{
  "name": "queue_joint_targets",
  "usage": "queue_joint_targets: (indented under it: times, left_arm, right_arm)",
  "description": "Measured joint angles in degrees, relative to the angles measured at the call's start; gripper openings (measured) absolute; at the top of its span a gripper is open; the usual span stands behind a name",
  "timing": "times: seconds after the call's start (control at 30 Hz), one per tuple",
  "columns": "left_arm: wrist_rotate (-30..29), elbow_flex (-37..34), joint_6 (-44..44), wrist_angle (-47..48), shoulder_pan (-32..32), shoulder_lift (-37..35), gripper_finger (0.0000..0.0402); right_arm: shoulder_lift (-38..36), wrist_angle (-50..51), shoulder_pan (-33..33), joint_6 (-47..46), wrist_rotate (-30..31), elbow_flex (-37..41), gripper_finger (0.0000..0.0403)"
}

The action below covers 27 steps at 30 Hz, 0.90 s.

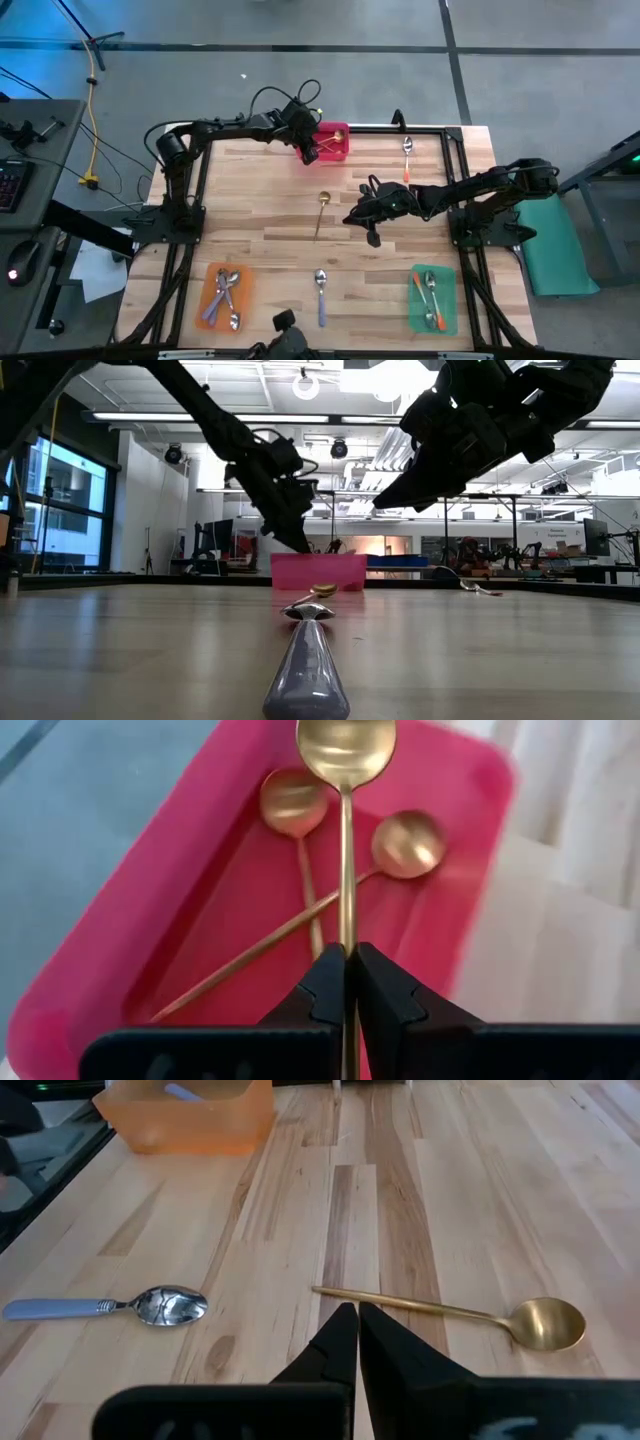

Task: Sort silverware by color (type)
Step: Put the gold spoon into the red bin, then put the orange spoon into the green bin

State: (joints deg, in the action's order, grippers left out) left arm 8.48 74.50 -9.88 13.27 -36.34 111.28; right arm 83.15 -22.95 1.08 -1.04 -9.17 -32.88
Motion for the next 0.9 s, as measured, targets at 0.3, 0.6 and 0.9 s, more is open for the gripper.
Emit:
queue_joint_targets:
  times: [0.3,0.6,0.9]
  left_arm:
    - [-0.06,0.0,1.69,-1.68,-1.22,3.36,0.0018]
    - [-0.2,-0.91,-0.7,-3.01,-1.17,-0.18,0.0056]
    - [-0.24,-16.2,2.3,-22.16,1.23,-9.92,0.0009]
  right_arm:
    - [0.0,0.01,0.01,0.0,0.0,0.0,0.0001]
    - [0.0,0.02,0.0,-1.49,4.8,0.0,0.0001]
    - [0.0,0.01,0.0,-6.8,9.14,0.0,0.0001]
